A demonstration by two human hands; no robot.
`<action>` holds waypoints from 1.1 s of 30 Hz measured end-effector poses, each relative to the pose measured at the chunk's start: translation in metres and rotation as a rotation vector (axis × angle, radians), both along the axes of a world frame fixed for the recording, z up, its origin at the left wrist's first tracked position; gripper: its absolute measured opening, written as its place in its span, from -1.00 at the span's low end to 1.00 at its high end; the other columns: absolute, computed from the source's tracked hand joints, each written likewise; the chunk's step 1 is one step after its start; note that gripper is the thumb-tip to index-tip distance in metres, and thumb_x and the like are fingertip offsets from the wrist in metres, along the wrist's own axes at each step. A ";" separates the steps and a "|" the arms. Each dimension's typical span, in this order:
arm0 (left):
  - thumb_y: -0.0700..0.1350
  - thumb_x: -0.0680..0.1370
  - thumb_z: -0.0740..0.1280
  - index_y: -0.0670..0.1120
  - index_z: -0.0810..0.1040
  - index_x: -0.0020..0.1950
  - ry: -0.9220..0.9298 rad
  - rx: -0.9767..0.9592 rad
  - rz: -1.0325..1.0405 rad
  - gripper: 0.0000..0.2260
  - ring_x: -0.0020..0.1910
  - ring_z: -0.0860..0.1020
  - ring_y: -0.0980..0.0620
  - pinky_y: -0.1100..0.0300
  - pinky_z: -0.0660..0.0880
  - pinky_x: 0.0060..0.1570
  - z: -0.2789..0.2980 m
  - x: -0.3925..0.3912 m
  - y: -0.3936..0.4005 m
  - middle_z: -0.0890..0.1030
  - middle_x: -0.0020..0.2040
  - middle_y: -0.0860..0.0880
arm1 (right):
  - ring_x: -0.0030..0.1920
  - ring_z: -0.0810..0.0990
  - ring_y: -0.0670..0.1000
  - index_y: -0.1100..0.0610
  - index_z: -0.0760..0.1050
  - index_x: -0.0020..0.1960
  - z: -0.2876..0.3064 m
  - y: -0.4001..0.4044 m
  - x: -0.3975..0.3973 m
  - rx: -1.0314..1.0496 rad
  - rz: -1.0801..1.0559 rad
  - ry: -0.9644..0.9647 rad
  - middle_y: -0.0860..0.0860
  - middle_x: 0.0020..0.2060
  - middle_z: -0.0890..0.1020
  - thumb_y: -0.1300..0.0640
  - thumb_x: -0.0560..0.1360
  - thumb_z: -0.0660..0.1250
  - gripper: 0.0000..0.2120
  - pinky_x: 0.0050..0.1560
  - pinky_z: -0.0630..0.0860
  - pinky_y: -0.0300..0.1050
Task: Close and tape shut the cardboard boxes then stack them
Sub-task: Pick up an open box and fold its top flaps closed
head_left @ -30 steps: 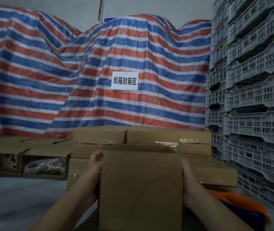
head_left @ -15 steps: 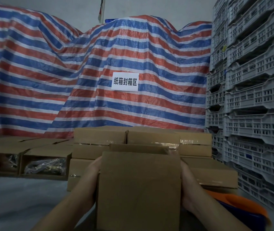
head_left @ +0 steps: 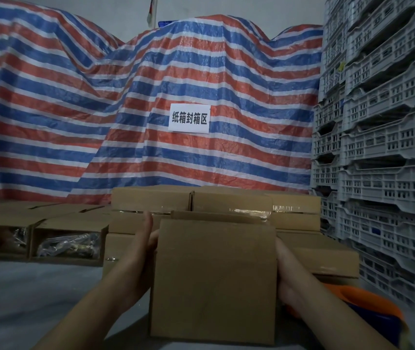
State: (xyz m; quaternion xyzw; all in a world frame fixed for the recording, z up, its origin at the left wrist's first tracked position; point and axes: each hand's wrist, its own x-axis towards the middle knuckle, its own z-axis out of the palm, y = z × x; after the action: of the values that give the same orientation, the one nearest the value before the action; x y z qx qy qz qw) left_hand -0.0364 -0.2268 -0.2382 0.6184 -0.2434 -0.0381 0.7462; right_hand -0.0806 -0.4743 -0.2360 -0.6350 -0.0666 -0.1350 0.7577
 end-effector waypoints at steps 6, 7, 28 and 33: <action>0.26 0.31 0.40 0.03 0.65 0.07 0.024 -0.020 0.029 -0.56 -0.09 0.70 -0.05 0.05 0.51 -0.09 -0.001 -0.002 -0.006 0.72 -0.04 -0.09 | -0.27 0.71 0.10 0.15 0.70 -0.05 0.000 -0.002 0.005 0.029 -0.037 0.056 0.14 -0.22 0.72 0.01 0.44 0.39 -0.77 -0.24 0.58 -0.08; 0.22 0.32 0.40 0.02 0.68 0.05 0.023 0.008 0.038 -0.59 -0.10 0.70 -0.08 0.05 0.52 -0.11 0.000 -0.002 -0.006 0.72 -0.05 -0.11 | -0.26 0.71 0.10 0.15 0.68 0.00 0.000 -0.002 0.006 0.026 -0.040 0.076 0.14 -0.21 0.72 0.03 0.52 0.35 -0.77 -0.25 0.58 -0.09; -0.18 0.56 0.31 0.27 0.42 0.35 0.004 -0.106 0.109 -0.54 0.06 0.58 0.01 0.05 0.52 -0.10 0.002 0.005 -0.011 0.52 0.17 0.17 | -0.04 0.72 0.13 0.12 0.54 0.30 0.012 -0.010 -0.002 -0.033 0.137 0.082 0.18 0.10 0.71 0.14 0.35 0.43 -0.49 -0.11 0.64 0.00; -0.12 0.55 0.31 0.31 0.47 0.29 0.039 -0.072 0.058 -0.59 0.04 0.64 -0.07 0.04 0.56 -0.13 0.000 0.007 -0.009 0.58 0.16 0.10 | -0.06 0.72 0.12 0.13 0.55 0.29 0.011 -0.010 -0.003 -0.030 0.143 0.083 0.19 0.09 0.71 0.15 0.35 0.43 -0.50 -0.14 0.66 -0.01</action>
State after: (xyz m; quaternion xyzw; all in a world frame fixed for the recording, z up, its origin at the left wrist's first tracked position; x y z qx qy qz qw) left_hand -0.0290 -0.2362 -0.2378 0.5972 -0.2119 -0.0199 0.7734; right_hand -0.0837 -0.4846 -0.2246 -0.6448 -0.0823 -0.0530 0.7580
